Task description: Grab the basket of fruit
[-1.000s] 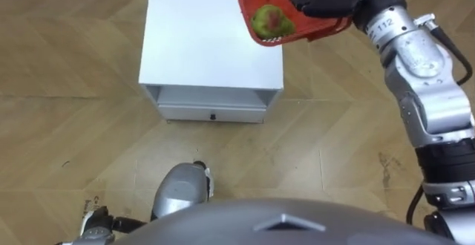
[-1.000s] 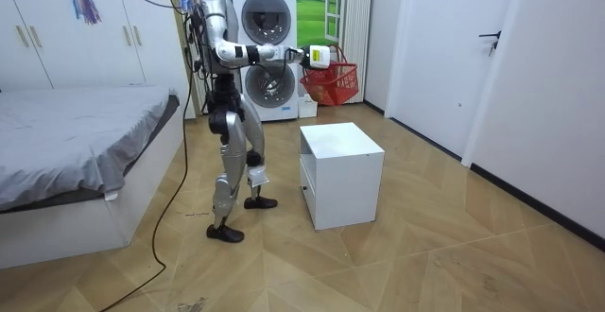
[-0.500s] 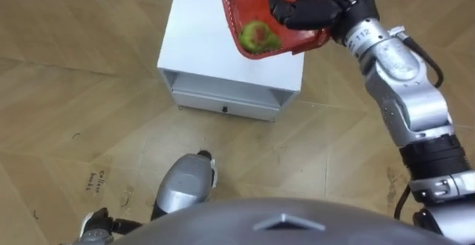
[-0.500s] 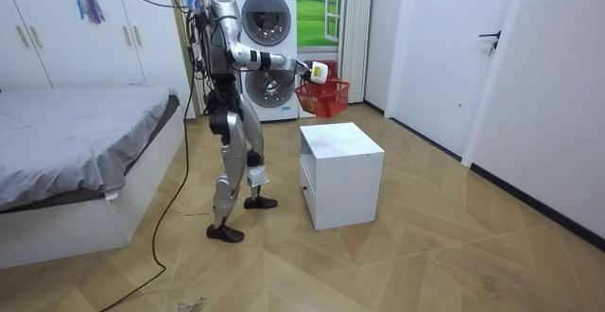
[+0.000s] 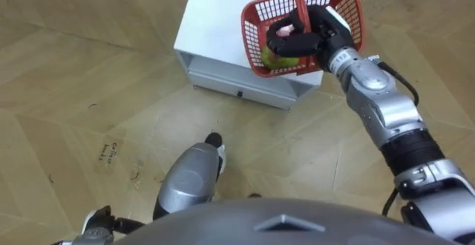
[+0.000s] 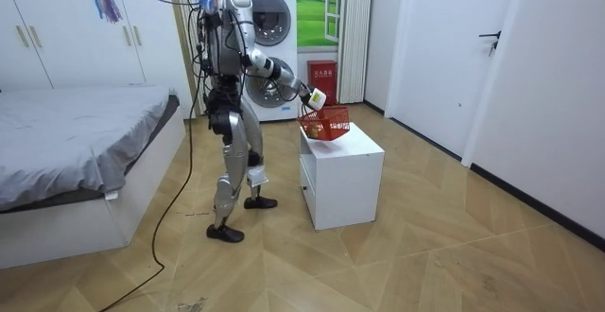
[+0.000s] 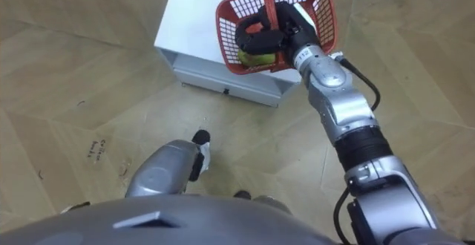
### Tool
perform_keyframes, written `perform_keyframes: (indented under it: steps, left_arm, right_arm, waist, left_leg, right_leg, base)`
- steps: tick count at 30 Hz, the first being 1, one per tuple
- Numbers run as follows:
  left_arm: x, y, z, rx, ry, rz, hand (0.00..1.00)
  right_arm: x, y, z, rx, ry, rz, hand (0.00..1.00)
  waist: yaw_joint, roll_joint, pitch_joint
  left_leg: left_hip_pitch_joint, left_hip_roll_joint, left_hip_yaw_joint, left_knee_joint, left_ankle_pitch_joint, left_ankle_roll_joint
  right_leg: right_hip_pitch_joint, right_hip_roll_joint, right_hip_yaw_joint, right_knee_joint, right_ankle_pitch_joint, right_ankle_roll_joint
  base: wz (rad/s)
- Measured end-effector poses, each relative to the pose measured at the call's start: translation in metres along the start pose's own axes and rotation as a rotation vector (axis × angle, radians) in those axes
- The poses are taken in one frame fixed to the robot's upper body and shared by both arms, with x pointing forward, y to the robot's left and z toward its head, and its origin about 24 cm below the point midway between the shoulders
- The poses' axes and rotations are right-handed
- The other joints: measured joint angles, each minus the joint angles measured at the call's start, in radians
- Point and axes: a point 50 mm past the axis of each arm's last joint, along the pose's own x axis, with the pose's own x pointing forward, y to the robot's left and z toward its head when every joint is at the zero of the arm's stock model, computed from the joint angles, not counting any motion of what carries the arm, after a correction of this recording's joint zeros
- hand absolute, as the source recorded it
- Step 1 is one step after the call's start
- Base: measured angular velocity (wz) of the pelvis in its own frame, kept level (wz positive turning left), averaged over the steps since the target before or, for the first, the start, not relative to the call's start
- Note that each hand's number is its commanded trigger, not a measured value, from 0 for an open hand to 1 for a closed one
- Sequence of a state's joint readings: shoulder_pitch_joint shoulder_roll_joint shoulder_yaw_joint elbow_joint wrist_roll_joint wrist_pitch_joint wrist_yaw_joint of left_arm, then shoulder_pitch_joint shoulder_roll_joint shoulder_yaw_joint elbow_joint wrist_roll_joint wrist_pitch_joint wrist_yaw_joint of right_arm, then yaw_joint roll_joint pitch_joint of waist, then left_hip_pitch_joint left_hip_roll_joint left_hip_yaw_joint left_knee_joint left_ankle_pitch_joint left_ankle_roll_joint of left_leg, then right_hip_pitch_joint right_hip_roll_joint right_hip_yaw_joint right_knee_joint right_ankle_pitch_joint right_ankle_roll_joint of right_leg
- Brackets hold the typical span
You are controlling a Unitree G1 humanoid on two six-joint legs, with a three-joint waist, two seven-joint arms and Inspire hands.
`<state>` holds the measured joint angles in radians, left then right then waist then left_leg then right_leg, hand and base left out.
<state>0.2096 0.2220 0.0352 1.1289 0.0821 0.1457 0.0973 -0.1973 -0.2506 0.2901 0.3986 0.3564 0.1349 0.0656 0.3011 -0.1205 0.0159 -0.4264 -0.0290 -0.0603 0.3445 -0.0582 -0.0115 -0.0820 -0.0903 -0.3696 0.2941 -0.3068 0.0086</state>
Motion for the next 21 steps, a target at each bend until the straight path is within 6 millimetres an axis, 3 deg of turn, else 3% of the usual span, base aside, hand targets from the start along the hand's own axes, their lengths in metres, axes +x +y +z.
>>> perform_keyframes:
  steps: [4,7,8,11,12,13,14,15,16,18,21]
  left_arm:
    - [0.000,-0.001,0.000,0.018,-0.004,-0.024,0.00]
    - [0.000,-0.001,-0.001,0.028,-0.003,-0.044,0.00]
    - [0.000,-0.003,-0.003,0.031,0.004,-0.048,0.00]
    - [0.000,-0.002,-0.009,0.029,0.019,-0.049,0.00]
    - [0.000,-0.001,-0.011,0.029,0.024,-0.048,0.00]
    - [0.001,0.000,-0.010,0.029,0.021,-0.044,0.00]
    - [0.001,0.002,-0.007,0.020,0.007,-0.038,0.00]
    - [0.001,0.004,-0.004,0.021,-0.005,-0.031,0.00]
    - [0.001,0.009,0.002,0.019,-0.032,-0.012,0.00]
    - [0.002,0.013,0.018,0.008,-0.080,0.005,0.00]
    - [0.002,0.012,0.028,0.025,-0.122,0.015,0.00]
  right_arm:
    - [0.000,-0.001,0.000,0.017,-0.001,0.000,1.00]
    - [-0.001,-0.003,-0.004,0.037,0.012,-0.004,1.00]
    - [-0.001,-0.004,-0.007,0.038,0.025,-0.008,1.00]
    - [-0.003,-0.005,-0.018,0.040,0.064,-0.009,1.00]
    - [-0.003,-0.004,-0.019,0.040,0.069,-0.005,1.00]
    - [-0.003,-0.004,-0.020,0.040,0.071,-0.001,1.00]
    - [-0.004,-0.005,-0.022,0.042,0.077,-0.004,1.00]
    - [-0.004,-0.005,-0.024,0.044,0.082,-0.006,1.00]
    - [-0.004,-0.006,-0.024,0.046,0.082,-0.008,1.00]
    - [-0.004,-0.010,-0.022,0.056,0.072,-0.024,1.00]
    - [-0.005,-0.011,-0.022,0.055,0.074,-0.032,1.00]
  waist:
    - [0.001,-0.002,0.0018]
    - [-0.014,-0.001,0.0023]
    - [-0.016,0.002,0.0051]
    - [-0.018,0.009,0.0092]
    - [-0.020,0.015,0.0131]
    - [-0.023,0.020,0.0157]
    - [-0.032,0.036,0.0193]
    - [-0.041,0.048,0.0209]
    - [-0.052,0.043,0.0096]
    - [-0.064,0.057,0.0122]
    - [-0.078,0.075,0.0089]
  left_leg:
    - [-0.020,-0.005,0.005,0.011,-0.009,0.013]
    - [-0.032,-0.020,0.011,0.054,-0.044,0.029]
    - [-0.024,-0.021,0.021,0.070,-0.067,0.040]
    - [0.012,-0.035,0.052,0.104,-0.110,0.068]
    - [0.026,-0.041,0.066,0.131,-0.137,0.083]
    - [0.047,-0.044,0.084,0.146,-0.159,0.097]
    - [0.067,-0.043,0.076,0.157,-0.176,0.111]
    - [0.072,-0.044,0.067,0.158,-0.181,0.115]
    - [0.074,-0.047,0.056,0.152,-0.182,0.121]
    - [0.077,-0.044,0.052,0.152,-0.183,0.132]
    - [0.113,-0.049,0.037,0.129,-0.187,0.140]
  right_leg:
    - [-0.007,-0.015,-0.005,0.001,-0.003,0.006]
    - [-0.004,-0.029,-0.001,0.024,-0.014,0.025]
    - [-0.011,-0.048,0.002,0.075,-0.024,0.042]
    - [-0.071,-0.107,0.014,0.298,-0.025,0.051]
    - [-0.112,-0.144,0.025,0.424,-0.003,0.059]
    - [-0.157,-0.170,0.060,0.529,0.045,0.051]
    - [-0.192,-0.172,0.090,0.600,0.108,0.035]
    - [-0.208,-0.168,0.103,0.621,0.115,0.030]
    - [-0.249,-0.152,0.127,0.625,0.089,0.047]
    - [-0.309,-0.124,0.145,0.572,0.053,0.056]
    - [-0.314,-0.069,0.143,0.309,0.055,0.053]
  base:
    - [0.00]
    - [0.03]
    - [-0.11]
    - [-0.23]
    - [-0.31]
    - [-0.34]
    - [-0.24]
    - [-0.04]
    - [0.07]
    - [0.12]
    - [0.19]
